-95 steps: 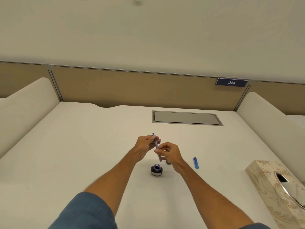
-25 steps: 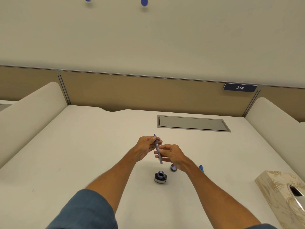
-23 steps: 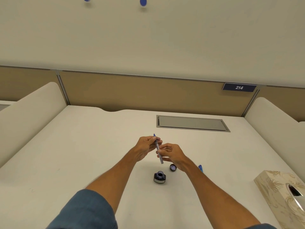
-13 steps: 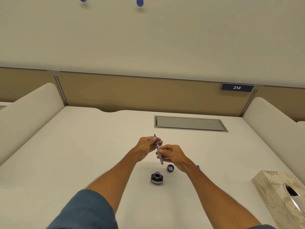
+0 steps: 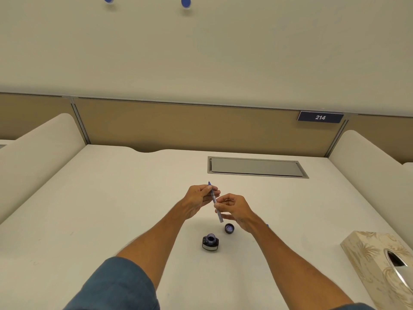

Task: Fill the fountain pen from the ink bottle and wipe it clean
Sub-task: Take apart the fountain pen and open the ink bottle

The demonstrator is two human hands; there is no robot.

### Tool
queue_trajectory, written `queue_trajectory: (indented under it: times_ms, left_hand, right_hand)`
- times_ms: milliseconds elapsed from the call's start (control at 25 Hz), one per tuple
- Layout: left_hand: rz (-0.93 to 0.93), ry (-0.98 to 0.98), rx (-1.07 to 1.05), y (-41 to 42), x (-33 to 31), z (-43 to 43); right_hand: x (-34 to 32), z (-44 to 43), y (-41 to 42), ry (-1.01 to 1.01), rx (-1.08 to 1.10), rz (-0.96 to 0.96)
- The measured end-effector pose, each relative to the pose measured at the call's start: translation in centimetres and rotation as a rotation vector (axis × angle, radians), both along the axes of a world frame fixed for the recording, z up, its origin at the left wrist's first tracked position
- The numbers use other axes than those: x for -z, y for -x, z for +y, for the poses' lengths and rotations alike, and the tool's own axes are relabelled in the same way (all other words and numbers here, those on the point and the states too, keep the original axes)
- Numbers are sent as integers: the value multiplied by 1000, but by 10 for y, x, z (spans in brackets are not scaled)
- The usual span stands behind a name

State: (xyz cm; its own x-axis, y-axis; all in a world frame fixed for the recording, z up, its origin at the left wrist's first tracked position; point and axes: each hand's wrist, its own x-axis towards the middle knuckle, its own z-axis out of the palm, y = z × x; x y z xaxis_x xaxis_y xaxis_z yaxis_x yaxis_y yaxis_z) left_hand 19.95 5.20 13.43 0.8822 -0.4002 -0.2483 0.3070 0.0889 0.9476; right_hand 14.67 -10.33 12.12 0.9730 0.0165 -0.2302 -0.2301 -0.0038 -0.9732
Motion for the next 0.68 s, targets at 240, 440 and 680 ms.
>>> queue_trajectory:
  times_ms: [240,440,680]
  left_hand:
    - [-14,-17,-1,-1,2,-3]
    - [-3,-14,-1,-2,2,-5]
    - [-8,1,-7,-1,2,-7]
  right_hand:
    - [2,-2,-1,-23,-72,39]
    - [1,-4,0,7,-12,7]
    - [2,-2,0,-28,-76,33]
